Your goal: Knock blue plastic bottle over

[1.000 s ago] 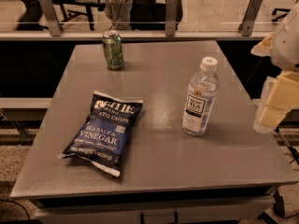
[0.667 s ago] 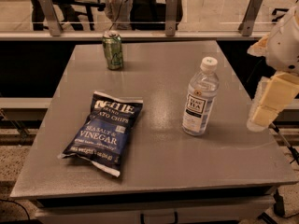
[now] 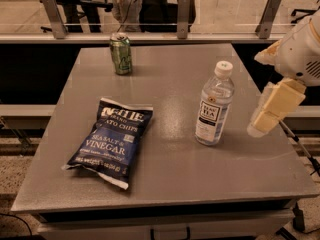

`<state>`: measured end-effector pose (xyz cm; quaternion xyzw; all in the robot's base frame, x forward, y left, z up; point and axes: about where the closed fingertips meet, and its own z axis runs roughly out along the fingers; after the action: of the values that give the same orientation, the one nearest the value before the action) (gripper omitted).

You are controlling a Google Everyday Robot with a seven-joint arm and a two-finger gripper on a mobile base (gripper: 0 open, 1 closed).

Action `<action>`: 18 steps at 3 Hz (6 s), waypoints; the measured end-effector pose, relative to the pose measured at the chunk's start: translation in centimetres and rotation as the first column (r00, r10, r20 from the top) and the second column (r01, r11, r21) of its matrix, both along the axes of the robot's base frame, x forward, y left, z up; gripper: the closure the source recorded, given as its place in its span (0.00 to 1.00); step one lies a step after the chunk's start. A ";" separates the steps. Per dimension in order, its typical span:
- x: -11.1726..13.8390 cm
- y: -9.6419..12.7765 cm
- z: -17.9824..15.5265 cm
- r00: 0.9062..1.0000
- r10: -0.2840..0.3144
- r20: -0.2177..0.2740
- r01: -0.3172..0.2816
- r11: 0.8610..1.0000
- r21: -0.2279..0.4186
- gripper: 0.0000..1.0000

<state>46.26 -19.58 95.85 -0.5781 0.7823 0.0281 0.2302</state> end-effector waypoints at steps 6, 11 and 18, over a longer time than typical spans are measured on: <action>3.6 5.5 -5.3 0.996 -0.048 0.080 0.015 0.929 0.370 0.03; 4.4 5.7 -1.6 0.995 0.006 -0.098 0.015 0.977 0.211 1.00; -0.6 2.5 -8.0 0.970 -0.033 -0.241 -0.092 0.867 -0.490 0.28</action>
Offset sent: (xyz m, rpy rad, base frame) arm 0.0062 0.0388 -0.0322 0.2575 0.0205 0.0118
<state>45.66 -17.10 87.89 -0.6221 0.7761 -0.1007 -0.0235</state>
